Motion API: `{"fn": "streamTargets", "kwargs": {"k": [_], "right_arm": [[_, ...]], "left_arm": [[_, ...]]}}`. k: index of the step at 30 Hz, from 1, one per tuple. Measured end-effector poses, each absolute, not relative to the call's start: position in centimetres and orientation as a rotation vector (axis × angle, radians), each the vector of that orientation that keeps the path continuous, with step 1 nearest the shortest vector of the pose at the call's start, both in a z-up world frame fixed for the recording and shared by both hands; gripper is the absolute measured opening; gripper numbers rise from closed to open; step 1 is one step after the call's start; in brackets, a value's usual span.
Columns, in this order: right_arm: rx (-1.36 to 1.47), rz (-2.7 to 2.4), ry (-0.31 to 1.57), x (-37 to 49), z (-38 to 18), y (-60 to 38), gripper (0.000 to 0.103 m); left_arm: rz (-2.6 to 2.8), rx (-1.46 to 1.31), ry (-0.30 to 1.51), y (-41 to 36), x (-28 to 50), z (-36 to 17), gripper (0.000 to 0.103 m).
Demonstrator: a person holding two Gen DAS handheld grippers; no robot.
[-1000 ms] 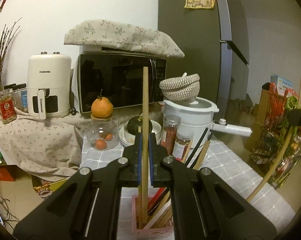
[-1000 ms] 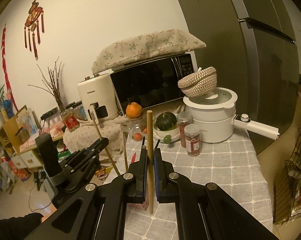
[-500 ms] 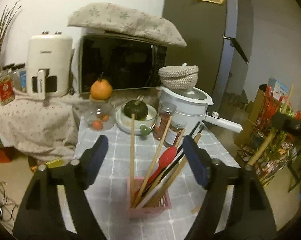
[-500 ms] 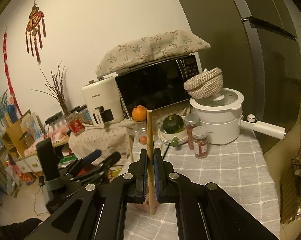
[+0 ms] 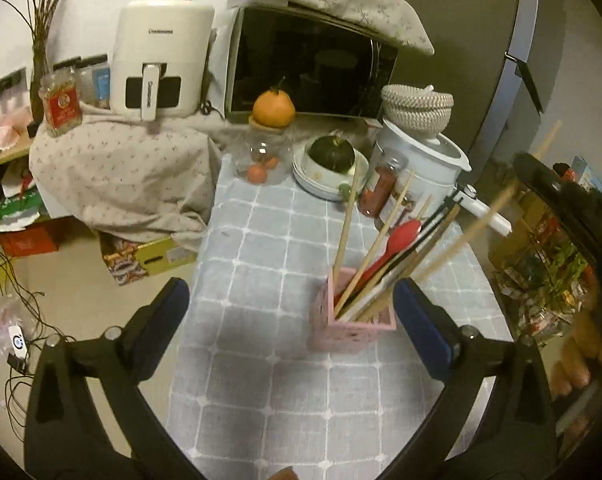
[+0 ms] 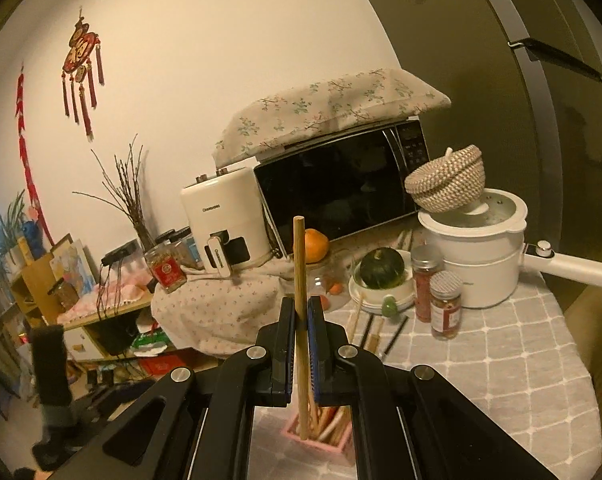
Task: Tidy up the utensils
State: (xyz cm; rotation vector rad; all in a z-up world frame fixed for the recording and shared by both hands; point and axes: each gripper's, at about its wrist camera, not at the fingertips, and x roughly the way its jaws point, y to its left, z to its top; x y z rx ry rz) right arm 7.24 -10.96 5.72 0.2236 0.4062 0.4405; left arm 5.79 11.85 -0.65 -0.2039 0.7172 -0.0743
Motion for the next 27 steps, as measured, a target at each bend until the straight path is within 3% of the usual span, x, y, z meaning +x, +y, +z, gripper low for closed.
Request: {"fn": "streamTargets", "kwargs": {"k": [17,19,20,21,23,27], "right_arm": [[0.165,0.36,0.527,11.6,-1.0,-6.6,0.007],[0.162,0.344,0.539,11.6,-1.3,-6.8,0.016],[0.166,0.335,0.538,11.5,-1.2,-7.0,0.032],[0.176,0.329,0.532,11.3,-0.9,-7.4,0.055],[0.203,0.313,0.491,10.2,0.1,-8.3,0.077],[0.164,0.245,0.436,7.4,3.3,-9.7,0.092]], "left_arm": [[-0.06,-0.21,0.737,13.3,5.2,-0.9,0.101],[-0.054,-0.206,0.729,13.1,5.0,-0.8,0.101],[-0.053,-0.205,0.725,13.0,4.9,-0.8,0.101],[-0.059,-0.204,0.723,12.8,4.8,-0.7,0.101],[-0.067,-0.203,0.722,12.4,4.5,-0.4,0.101],[-0.078,-0.2,0.714,11.6,3.5,0.6,0.103]]}}
